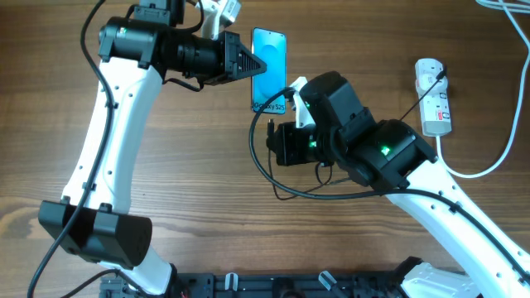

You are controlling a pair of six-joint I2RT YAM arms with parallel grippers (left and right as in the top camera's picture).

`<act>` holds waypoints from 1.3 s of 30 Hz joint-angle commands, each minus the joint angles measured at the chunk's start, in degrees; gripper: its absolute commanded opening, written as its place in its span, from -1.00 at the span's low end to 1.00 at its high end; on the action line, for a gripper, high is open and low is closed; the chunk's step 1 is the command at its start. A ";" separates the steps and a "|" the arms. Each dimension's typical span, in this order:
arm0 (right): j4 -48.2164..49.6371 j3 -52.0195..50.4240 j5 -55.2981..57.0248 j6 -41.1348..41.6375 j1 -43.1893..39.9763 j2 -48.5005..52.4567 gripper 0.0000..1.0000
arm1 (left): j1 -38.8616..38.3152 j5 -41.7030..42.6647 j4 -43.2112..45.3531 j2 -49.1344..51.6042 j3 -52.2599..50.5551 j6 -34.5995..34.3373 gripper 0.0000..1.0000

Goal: Plug charger to phone and switch on socket

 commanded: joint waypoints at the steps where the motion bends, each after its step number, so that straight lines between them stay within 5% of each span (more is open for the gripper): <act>1: 0.59 1.40 -1.73 0.07 -0.13 -0.11 -0.91 | 0.13 2.71 0.00 -0.70 0.70 1.36 -0.92; 39: 0.90 1.40 -1.97 0.09 -0.13 -0.11 -0.91 | 0.13 6.05 -0.74 -0.70 0.70 3.98 -0.92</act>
